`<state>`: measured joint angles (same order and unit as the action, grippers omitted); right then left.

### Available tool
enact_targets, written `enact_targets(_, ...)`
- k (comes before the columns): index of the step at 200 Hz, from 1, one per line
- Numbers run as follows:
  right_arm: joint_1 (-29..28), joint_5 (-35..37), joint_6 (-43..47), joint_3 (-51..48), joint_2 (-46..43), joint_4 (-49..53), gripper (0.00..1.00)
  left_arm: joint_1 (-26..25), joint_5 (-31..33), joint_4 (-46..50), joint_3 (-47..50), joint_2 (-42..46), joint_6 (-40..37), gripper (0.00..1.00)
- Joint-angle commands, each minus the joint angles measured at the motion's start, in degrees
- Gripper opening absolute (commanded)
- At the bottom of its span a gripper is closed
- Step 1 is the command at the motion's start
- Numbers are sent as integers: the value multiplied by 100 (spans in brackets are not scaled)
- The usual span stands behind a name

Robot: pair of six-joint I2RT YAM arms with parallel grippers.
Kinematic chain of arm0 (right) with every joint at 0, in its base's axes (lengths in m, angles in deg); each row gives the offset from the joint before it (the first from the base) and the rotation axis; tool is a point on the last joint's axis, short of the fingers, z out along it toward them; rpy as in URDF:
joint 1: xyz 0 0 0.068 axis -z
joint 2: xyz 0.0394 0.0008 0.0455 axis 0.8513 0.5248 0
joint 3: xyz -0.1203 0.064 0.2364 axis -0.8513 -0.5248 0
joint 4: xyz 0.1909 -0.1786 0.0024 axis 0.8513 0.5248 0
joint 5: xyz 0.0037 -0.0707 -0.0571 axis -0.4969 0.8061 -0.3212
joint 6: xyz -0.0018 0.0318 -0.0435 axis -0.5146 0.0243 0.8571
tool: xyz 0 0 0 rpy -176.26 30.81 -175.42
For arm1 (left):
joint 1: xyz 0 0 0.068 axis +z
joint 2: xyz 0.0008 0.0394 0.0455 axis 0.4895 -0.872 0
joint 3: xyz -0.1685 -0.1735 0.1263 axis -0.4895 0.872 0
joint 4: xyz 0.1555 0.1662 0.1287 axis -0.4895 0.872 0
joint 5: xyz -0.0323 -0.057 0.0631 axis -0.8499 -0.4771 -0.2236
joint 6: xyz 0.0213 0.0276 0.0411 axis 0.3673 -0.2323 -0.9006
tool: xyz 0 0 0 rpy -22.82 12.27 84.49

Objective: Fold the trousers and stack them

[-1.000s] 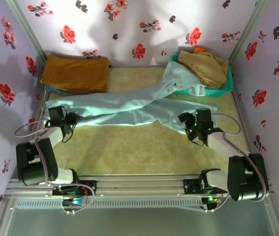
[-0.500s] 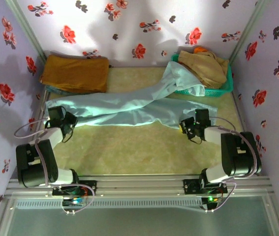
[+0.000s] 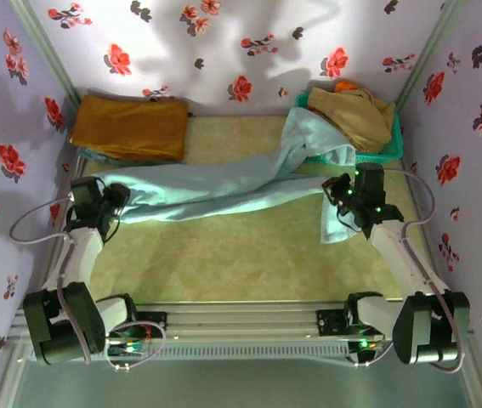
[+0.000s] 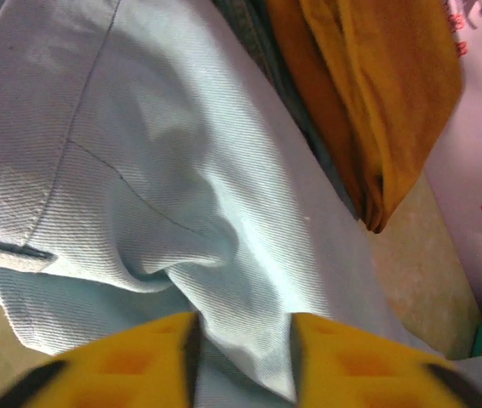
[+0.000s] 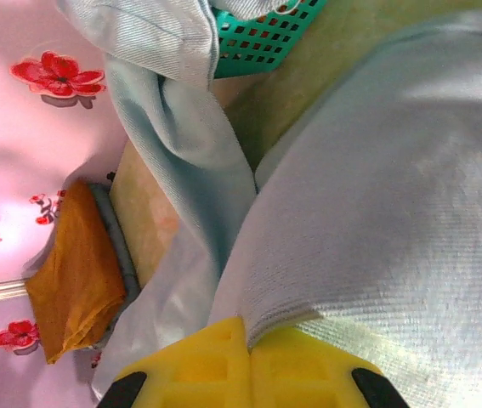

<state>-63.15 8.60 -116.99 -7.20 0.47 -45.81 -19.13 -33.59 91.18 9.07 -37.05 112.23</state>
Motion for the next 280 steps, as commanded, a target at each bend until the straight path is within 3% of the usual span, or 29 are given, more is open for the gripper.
enact_targets(1, 36, -123, 122, -201, 303, 113, 0, -91, -175, -29, 376, -298, 142, 59)
enact_targets(36, 34, -147, 138, -341, 341, -6, 0, -575, -123, -435, 606, -847, 220, 72)
enact_targets(77, 36, -31, 277, -326, 131, 203, 0, -663, 543, -517, 712, -1287, 116, 71)
enact_targets(86, 38, 0, 333, -315, 72, 268, 0, -664, 771, -556, 714, -1333, 65, 62)
enact_targets(106, 48, 113, 511, -218, -49, 510, 0, -598, 919, -480, 541, -1355, 24, 18)
enact_targets(118, 58, 241, 678, -55, -139, 722, 0, -596, 865, -252, 316, -1194, -44, 0)
enact_targets(161, 105, 438, 1293, 1061, 1, 1210, 0, -479, 908, 938, -770, -276, -306, 0)
enact_targets(217, 205, 274, 1940, 3235, 913, 1989, 0, -174, 298, 2044, -2429, -292, -597, 0)
enact_targets(245, 263, 298, 2150, 3309, 756, 2412, 0, -161, -44, 2417, -2370, 18, -824, 0)
enact_targets(280, 345, 342, 2317, 2351, -118, 2706, 0, -156, -526, 3032, -2014, 636, -1193, 0)
